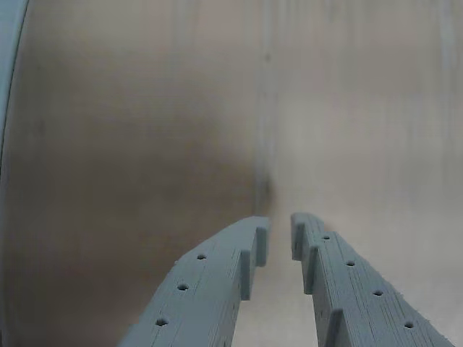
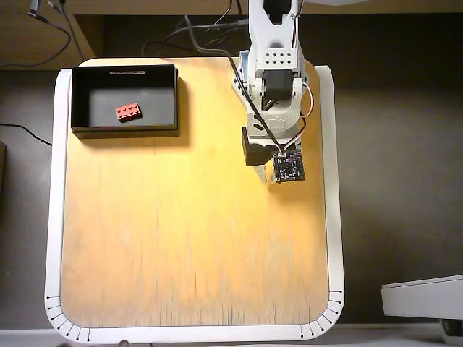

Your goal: Grasp a lego block and put it in the bin.

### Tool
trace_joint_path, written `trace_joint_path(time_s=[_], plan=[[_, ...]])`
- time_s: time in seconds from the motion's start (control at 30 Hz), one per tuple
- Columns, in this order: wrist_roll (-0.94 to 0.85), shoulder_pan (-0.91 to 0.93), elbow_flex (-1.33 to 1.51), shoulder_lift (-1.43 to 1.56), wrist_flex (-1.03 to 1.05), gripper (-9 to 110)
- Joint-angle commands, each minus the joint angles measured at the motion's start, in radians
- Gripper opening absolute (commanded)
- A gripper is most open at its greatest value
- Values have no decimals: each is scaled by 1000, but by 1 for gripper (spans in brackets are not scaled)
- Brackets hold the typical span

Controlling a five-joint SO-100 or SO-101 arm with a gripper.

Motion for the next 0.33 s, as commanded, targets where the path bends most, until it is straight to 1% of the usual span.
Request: trace_joint_path(time_s=[0.0, 0.3], plan=[[-31, -9, 172, 94, 5, 0], [-110, -9, 173, 94, 5, 0]])
